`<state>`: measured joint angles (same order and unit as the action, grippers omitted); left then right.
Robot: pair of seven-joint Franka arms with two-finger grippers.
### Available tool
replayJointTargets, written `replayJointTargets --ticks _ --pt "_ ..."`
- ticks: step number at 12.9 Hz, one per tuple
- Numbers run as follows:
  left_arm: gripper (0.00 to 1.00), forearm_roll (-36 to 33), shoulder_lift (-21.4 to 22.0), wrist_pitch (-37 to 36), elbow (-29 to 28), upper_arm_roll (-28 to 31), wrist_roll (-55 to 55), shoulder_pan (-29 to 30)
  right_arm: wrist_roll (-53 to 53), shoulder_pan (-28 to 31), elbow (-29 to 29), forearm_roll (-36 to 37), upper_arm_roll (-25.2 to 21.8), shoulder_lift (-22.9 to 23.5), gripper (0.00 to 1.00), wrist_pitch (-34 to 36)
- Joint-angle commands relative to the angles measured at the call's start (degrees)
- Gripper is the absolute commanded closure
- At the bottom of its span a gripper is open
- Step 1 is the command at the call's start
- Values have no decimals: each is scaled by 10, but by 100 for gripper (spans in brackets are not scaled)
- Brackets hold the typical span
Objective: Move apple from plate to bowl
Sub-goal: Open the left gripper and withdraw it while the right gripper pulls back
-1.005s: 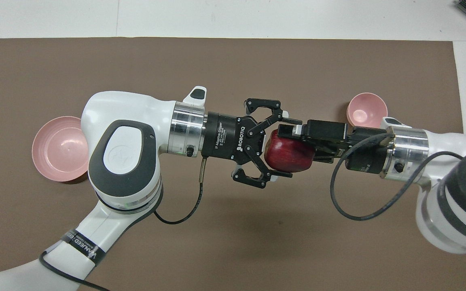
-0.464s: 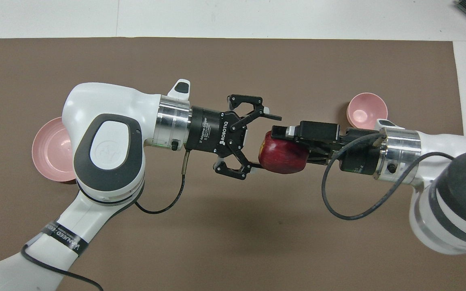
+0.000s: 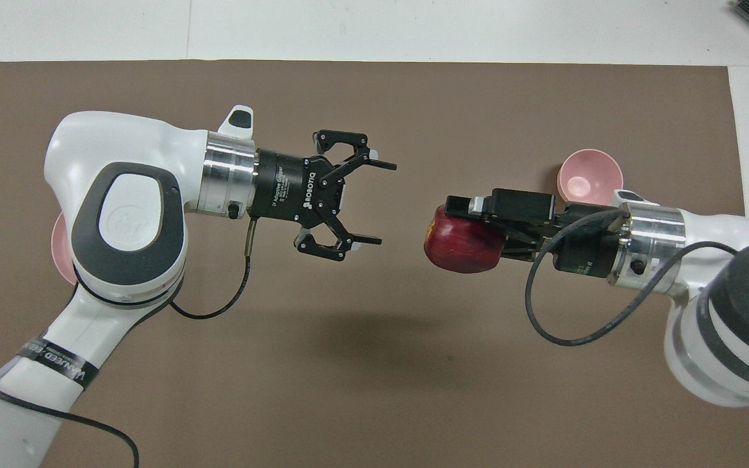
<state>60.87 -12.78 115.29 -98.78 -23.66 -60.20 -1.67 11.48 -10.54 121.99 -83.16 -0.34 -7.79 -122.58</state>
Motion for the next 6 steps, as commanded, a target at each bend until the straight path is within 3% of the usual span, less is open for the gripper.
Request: replayJointTargets --ticks 1,3,6 --pt "0 -82 10 3 -22 -3 -3 11 -12 6 -18 72 4 22 100 -60" --pt "0 -129 13 2 -34 -3 -2 31 -40 12 -30 141 3 41 100 -94" --pt "0 -164 8 -9 -29 -2 0 66 -91 49 -51 312 2 66 100 -115"
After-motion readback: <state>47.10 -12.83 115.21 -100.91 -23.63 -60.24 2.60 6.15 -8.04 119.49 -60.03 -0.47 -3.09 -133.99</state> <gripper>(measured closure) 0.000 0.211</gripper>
